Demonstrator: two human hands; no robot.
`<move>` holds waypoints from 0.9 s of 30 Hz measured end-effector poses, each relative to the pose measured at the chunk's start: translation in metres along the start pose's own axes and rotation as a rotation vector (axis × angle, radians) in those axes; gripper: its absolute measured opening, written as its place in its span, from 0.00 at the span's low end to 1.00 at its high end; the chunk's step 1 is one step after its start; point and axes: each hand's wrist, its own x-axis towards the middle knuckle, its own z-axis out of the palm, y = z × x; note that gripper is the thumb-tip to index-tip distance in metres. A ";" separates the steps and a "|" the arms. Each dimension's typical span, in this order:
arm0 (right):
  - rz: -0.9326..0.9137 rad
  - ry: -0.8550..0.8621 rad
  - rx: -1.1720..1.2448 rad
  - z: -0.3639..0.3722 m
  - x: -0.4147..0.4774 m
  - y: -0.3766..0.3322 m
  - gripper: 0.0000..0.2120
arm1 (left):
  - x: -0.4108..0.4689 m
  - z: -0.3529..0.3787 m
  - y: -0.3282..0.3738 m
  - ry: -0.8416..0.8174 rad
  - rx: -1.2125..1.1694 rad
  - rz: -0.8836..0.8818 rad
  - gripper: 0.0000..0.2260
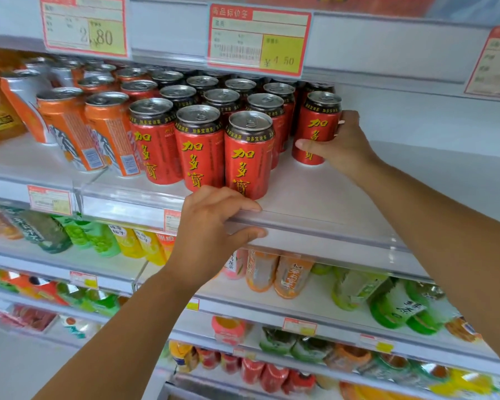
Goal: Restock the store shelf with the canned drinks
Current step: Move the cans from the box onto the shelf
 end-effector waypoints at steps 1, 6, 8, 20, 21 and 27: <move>0.000 0.001 -0.015 0.000 0.000 0.003 0.40 | 0.000 0.000 -0.001 -0.003 0.000 -0.002 0.14; -0.005 0.012 -0.131 -0.003 0.006 0.009 0.39 | -0.001 0.001 0.000 0.007 0.003 0.013 0.14; -0.013 0.025 -0.146 0.000 0.009 0.007 0.38 | -0.002 0.001 0.000 0.023 0.009 0.022 0.14; 0.187 0.009 -0.120 -0.010 -0.008 -0.009 0.48 | -0.006 -0.010 0.005 0.018 -0.029 0.005 0.22; 0.137 0.047 -0.176 -0.015 -0.023 -0.016 0.43 | -0.011 -0.016 0.006 0.037 -0.049 0.008 0.25; -0.433 0.125 -0.020 -0.001 -0.179 -0.039 0.12 | -0.113 -0.056 -0.028 0.041 -0.054 -0.156 0.15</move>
